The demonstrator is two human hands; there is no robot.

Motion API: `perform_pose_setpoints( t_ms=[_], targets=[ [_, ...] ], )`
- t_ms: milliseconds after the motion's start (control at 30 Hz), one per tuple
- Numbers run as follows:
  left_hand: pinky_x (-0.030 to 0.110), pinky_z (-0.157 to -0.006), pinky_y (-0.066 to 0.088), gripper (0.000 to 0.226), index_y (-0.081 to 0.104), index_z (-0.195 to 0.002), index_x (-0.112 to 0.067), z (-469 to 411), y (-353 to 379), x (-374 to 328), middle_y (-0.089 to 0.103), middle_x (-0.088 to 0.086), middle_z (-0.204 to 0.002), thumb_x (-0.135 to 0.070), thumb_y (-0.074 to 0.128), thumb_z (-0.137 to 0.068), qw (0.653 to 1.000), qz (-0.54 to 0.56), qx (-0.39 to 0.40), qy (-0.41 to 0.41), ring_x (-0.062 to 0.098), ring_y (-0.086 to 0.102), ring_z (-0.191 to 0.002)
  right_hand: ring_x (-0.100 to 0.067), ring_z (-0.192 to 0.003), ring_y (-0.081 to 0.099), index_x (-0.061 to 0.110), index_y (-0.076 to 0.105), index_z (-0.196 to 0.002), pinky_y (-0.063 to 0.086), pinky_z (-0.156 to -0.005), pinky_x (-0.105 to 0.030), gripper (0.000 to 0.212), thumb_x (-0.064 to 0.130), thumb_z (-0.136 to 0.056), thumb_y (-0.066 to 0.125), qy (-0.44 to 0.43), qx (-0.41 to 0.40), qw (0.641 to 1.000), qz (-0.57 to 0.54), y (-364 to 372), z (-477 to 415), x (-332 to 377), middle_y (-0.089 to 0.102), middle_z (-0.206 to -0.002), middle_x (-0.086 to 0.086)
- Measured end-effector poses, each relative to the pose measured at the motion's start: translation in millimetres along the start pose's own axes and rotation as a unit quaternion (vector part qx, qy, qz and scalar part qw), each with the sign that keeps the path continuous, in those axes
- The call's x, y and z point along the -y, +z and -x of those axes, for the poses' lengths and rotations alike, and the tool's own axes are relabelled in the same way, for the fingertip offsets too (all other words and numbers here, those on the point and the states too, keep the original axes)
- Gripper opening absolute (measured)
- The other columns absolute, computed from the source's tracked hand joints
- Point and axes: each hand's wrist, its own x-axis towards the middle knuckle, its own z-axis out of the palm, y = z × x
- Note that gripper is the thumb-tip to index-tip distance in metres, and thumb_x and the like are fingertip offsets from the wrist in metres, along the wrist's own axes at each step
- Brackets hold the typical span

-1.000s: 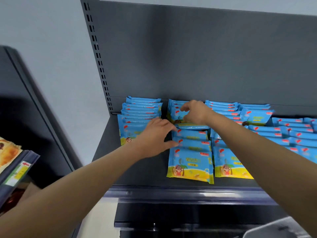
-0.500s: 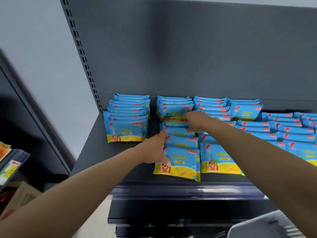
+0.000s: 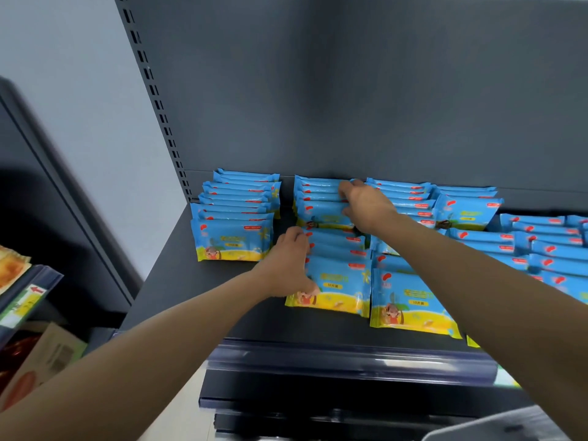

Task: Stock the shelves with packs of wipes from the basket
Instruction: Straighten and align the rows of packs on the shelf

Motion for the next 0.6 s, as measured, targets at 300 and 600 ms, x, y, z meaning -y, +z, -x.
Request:
perform_pose_setpoints(
  t_ms=[300,600],
  targets=[
    [0.035,-0.089,0.043,0.078,0.033,-0.119,-0.015,-22.8,-1.9,-1.1,0.039,-0.001,-0.112,-0.037,0.077,-0.058,0.990,-0.077,-0.114,0.017,0.019,0.040,-0.102,-0.032,-0.122,0.039,0.009,0.045,-0.130,0.040,-0.095,-0.039,0.046,0.023,-0.088,0.059,0.000,-0.021,1.000,0.012,-3.6,-12.0,-10.6,0.046,-0.130,-0.013],
    [0.039,-0.102,0.039,0.101,0.027,-0.134,-0.016,-47.2,-25.0,1.3,0.036,0.002,-0.132,-0.044,0.083,-0.054,0.997,-0.034,0.061,-0.041,0.020,0.038,-0.119,-0.031,-0.112,0.050,0.013,0.054,-0.121,0.044,-0.091,-0.038,0.041,0.029,-0.085,0.066,-0.006,0.013,0.999,-0.041,-10.3,-18.8,-13.5,0.046,-0.125,-0.012]
  ],
)
